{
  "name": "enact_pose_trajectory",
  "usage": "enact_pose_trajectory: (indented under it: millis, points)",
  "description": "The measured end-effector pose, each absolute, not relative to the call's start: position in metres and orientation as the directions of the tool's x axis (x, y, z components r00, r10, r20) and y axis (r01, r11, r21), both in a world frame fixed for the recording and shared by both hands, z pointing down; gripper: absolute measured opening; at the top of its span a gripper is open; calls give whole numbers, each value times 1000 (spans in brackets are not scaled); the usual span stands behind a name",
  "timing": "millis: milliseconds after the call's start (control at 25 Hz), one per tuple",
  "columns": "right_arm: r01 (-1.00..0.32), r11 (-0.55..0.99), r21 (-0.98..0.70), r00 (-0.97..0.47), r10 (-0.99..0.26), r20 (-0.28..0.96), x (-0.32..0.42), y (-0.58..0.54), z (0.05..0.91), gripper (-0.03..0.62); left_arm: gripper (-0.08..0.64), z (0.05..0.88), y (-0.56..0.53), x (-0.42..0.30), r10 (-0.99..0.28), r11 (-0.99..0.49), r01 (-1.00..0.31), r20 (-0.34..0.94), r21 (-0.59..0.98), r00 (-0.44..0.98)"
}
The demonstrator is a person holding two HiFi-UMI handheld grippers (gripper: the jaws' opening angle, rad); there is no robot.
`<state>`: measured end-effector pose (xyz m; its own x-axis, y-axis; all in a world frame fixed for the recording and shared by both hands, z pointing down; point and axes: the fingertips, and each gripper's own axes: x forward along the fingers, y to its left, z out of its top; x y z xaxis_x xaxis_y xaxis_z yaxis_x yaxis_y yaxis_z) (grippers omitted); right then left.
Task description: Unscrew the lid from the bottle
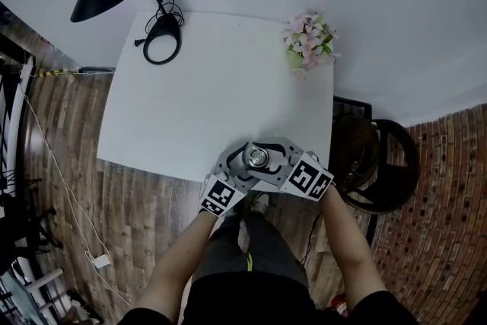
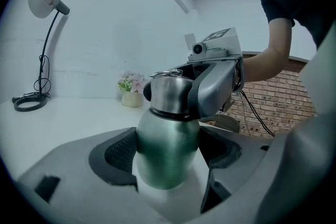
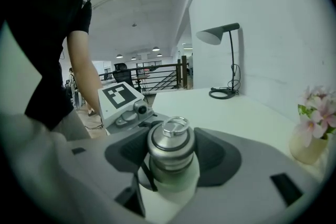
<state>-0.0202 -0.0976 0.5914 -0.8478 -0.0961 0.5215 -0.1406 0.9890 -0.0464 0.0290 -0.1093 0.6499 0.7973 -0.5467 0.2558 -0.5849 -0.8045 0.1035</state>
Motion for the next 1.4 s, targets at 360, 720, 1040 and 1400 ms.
enact_pose_trajectory:
  millis: [360, 720, 1040, 1400]
  points:
    - [-190, 981, -35, -846, -145, 513, -21, -99, 591, 278, 377, 651, -110, 29, -549, -803, -588, 259, 103, 795]
    - [-322, 947, -13, -835, -278, 474, -6, -101, 587, 301, 376, 652, -110, 29, -554, -798, -593, 263, 101, 790]
    - [-679, 734, 28, -667, -632, 395, 10, -97, 586, 301, 377, 652, -109, 29, -563, -791, -603, 264, 104, 783]
    - [-760, 647, -56, -621, -698, 358, -3, -115, 589, 270, 376, 651, -111, 30, -575, -782, -615, 263, 104, 775]
